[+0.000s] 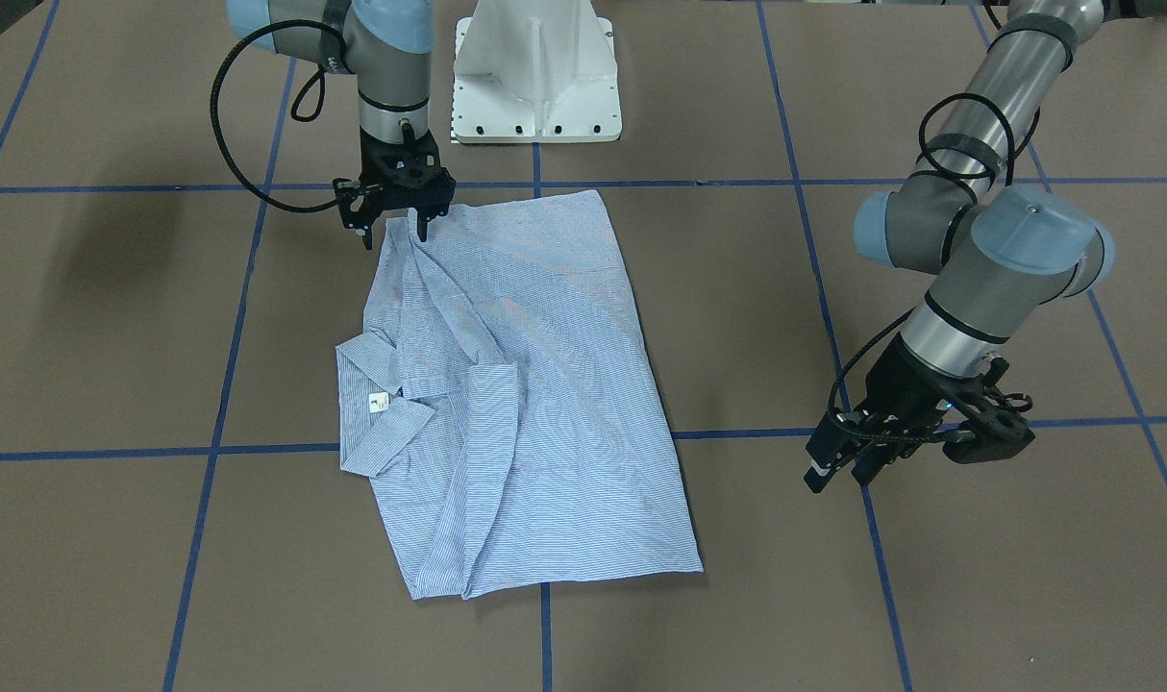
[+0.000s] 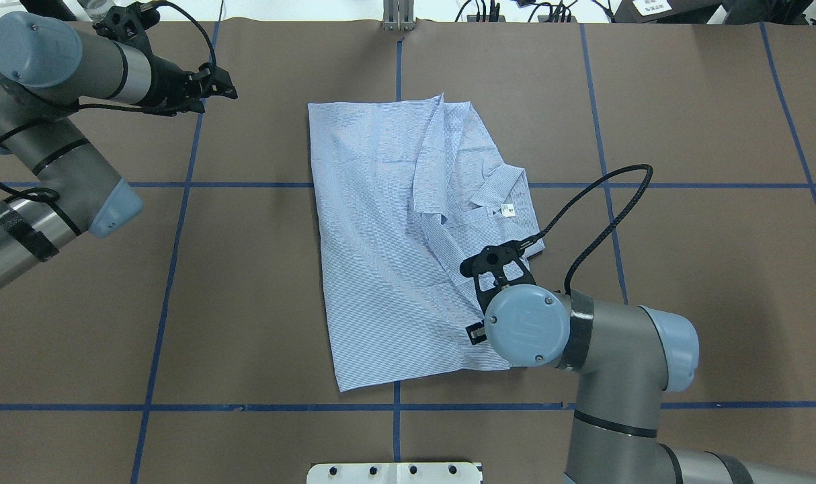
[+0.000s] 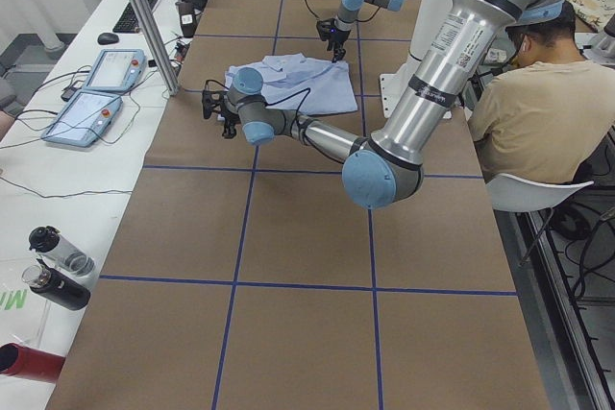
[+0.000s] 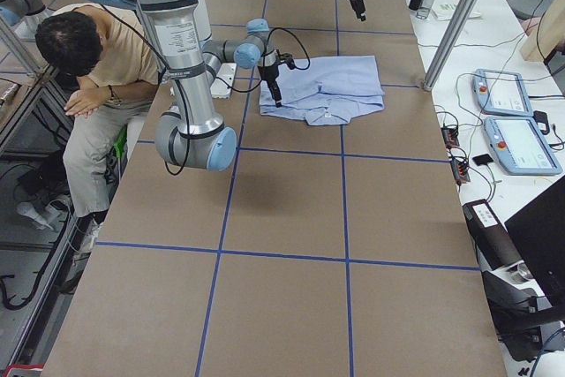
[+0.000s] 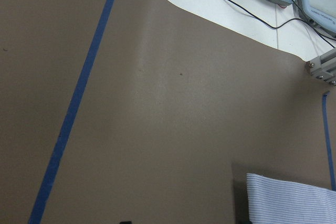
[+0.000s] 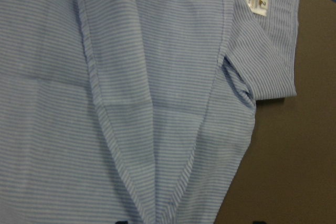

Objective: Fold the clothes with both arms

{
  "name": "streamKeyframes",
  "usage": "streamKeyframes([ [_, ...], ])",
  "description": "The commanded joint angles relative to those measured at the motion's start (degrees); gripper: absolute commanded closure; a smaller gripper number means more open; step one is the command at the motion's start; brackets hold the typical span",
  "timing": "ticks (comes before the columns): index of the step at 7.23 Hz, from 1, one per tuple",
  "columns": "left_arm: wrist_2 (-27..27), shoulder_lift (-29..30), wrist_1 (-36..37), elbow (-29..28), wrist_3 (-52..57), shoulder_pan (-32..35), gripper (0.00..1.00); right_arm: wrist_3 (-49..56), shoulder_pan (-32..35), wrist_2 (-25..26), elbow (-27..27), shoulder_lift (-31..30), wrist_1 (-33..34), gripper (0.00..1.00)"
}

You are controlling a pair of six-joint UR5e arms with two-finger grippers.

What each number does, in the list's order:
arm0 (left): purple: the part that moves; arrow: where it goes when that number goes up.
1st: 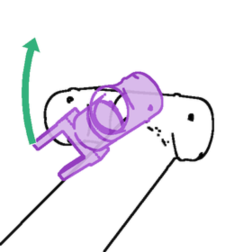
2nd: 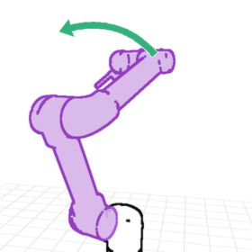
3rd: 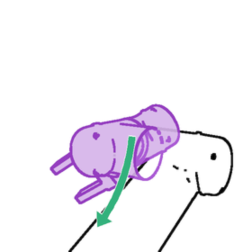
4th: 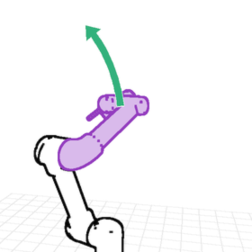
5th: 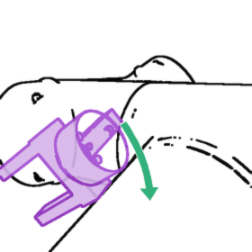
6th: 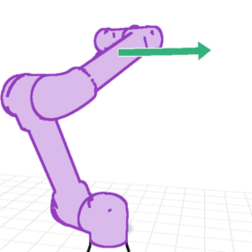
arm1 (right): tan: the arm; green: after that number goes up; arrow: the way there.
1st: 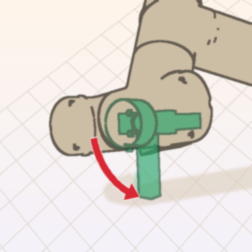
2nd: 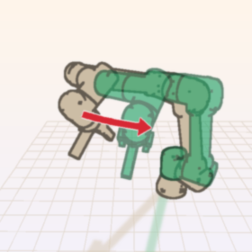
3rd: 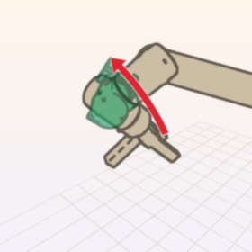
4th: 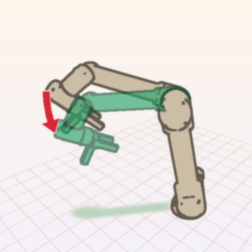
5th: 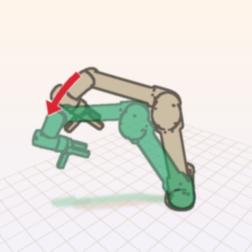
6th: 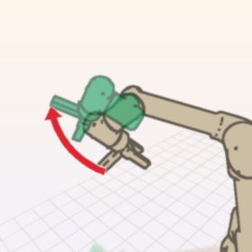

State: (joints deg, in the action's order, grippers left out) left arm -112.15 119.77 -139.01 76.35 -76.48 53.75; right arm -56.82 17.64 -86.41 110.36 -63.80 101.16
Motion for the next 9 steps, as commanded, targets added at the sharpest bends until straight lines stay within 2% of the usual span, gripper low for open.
streamKeyframes([
  [1, 0.0, 0.0, 0.1, 0.0, 0.0, 0.0, 0.26, 1.3, 1.4, 0.5, -7.9, 6.5, -0.3, 0.00],
  [9, -0.1, -0.1, 0.1, 0.1, 0.0, 0.1, 0.26, 4.2, 1.7, 0.1, -10.0, 5.3, -0.3, 0.00],
])
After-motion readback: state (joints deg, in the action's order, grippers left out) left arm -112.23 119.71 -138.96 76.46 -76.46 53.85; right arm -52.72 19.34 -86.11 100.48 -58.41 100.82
